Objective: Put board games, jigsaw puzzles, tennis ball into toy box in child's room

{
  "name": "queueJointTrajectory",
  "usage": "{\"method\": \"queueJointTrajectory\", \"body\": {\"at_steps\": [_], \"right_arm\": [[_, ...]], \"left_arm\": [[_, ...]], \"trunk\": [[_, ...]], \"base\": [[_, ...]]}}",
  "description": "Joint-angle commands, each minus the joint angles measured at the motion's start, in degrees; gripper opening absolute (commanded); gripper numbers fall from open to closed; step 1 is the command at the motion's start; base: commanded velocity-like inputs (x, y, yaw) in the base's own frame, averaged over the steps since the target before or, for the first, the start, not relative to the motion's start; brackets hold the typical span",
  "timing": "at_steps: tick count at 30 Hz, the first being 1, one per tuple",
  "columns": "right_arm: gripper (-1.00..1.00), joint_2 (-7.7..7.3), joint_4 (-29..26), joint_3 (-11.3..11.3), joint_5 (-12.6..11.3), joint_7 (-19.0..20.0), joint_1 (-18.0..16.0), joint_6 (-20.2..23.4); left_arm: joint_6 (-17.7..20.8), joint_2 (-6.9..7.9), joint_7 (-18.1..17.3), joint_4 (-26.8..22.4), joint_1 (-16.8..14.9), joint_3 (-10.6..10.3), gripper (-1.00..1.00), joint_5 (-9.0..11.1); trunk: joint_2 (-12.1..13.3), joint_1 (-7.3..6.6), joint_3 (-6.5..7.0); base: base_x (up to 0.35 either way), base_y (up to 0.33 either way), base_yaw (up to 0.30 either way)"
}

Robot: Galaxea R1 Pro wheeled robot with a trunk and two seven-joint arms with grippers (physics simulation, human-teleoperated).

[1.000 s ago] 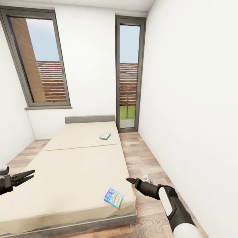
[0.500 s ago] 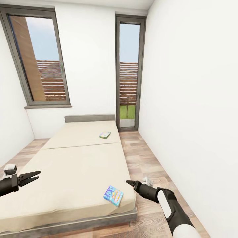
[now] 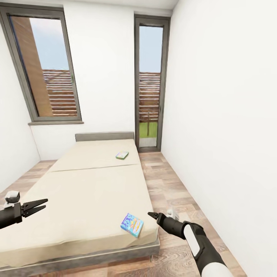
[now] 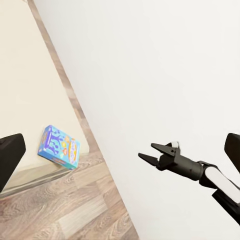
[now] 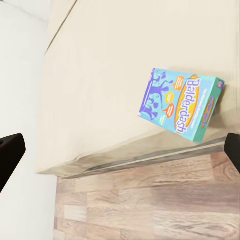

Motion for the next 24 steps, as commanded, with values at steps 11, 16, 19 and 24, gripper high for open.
{"method": "queueJointTrajectory", "body": {"at_steps": [11,16,19,24], "right_arm": [[1.00,0.26,0.30,-2.72,-0.19,-0.27,-0.05,0.14],[1.00,0.41,0.32,-3.51,-0.18,-0.33,-0.05,0.04],[1.00,0.54,0.32,-4.58,-0.20,-0.34,-0.05,0.03],[1.00,1.04,0.39,-7.06,-0.25,-0.38,-0.05,-0.01]], "left_arm": [[0.53,-0.03,-0.42,-0.03,-0.06,-0.09,1.00,-0.35],[0.53,-0.09,-0.42,-0.07,-0.07,-0.05,1.00,-0.29],[0.52,-0.14,-0.42,-0.09,-0.06,-0.04,1.00,-0.27],[0.56,-0.19,-0.42,-0.11,-0.06,-0.03,1.00,-0.19]], "trunk": [[-4.46,2.42,-2.04],[-6.47,3.52,-2.94],[-7.67,4.18,-3.48],[-9.68,5.27,-4.38]], "base": [[0.000,0.000,0.000],[0.000,0.000,0.000],[0.000,0.000,0.000],[0.000,0.000,0.000]]}}
